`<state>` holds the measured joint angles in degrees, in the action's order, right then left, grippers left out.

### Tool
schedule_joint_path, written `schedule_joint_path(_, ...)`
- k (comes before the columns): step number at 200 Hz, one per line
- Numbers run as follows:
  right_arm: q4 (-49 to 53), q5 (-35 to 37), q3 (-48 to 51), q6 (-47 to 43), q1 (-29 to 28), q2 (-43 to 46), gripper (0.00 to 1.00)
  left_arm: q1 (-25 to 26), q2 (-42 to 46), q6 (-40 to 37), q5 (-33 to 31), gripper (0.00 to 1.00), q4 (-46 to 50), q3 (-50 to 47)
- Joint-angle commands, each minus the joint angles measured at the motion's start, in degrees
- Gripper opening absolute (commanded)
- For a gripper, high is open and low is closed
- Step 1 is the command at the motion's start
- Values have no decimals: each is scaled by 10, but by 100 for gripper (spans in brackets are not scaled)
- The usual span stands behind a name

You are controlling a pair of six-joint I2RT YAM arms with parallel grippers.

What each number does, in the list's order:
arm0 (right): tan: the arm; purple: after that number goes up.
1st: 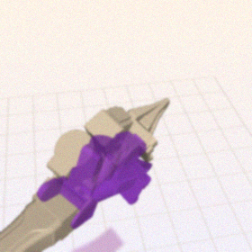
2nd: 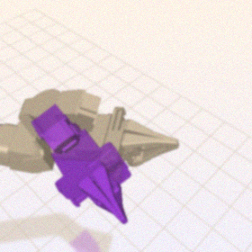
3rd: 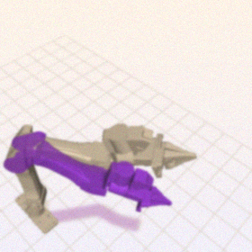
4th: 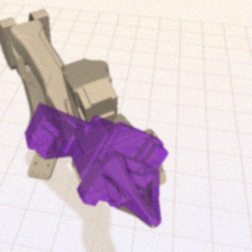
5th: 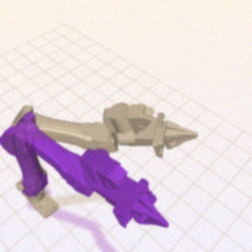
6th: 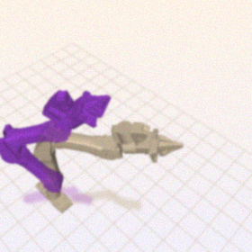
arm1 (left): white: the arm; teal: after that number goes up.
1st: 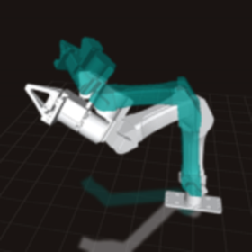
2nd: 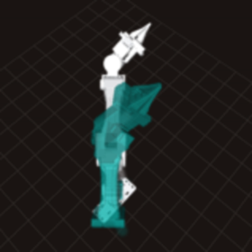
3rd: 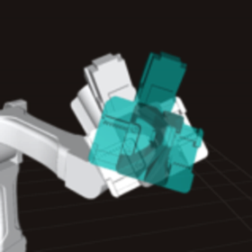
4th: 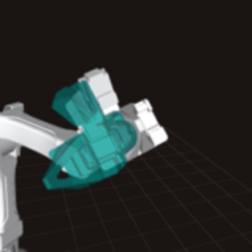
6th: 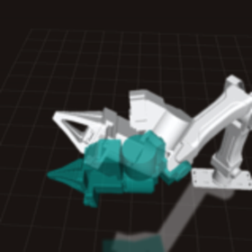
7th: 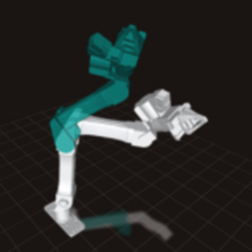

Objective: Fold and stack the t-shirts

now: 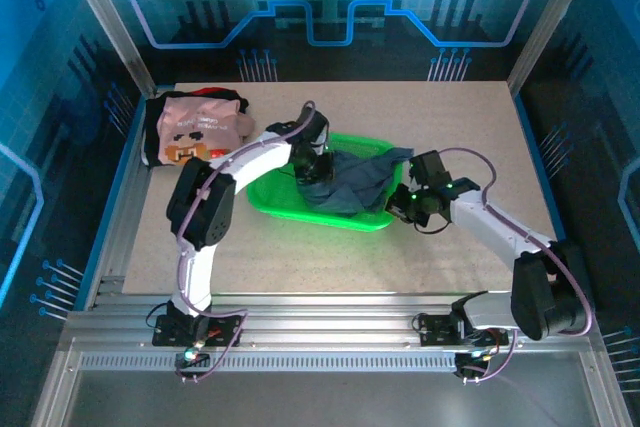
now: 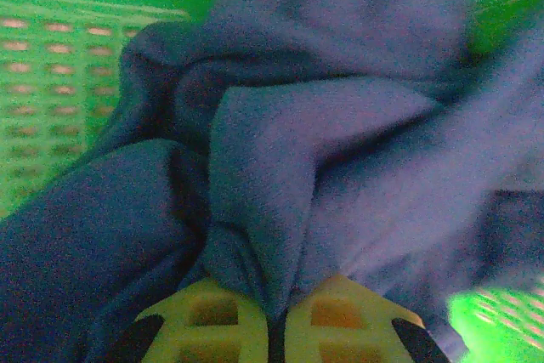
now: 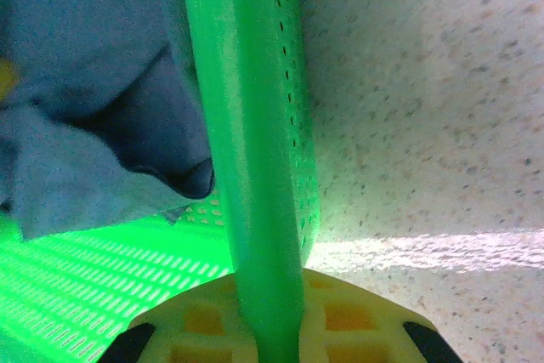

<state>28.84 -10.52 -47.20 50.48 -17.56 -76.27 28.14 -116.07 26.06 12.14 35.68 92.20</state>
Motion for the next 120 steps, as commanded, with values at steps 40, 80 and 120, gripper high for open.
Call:
schedule_joint_path(40, -1, 11, 14, 82, 143, 5, 0, -12, 262, -9, -53, 0, 20, 155)
schedule_joint_path(80, -18, 60, -7, 142, 238, -7, 0, -13, 333, -43, -79, 0, 64, 231)
schedule_joint_path(120, -38, 114, -64, 214, 299, -72, 0, -12, 375, -45, -68, 0, 71, 164)
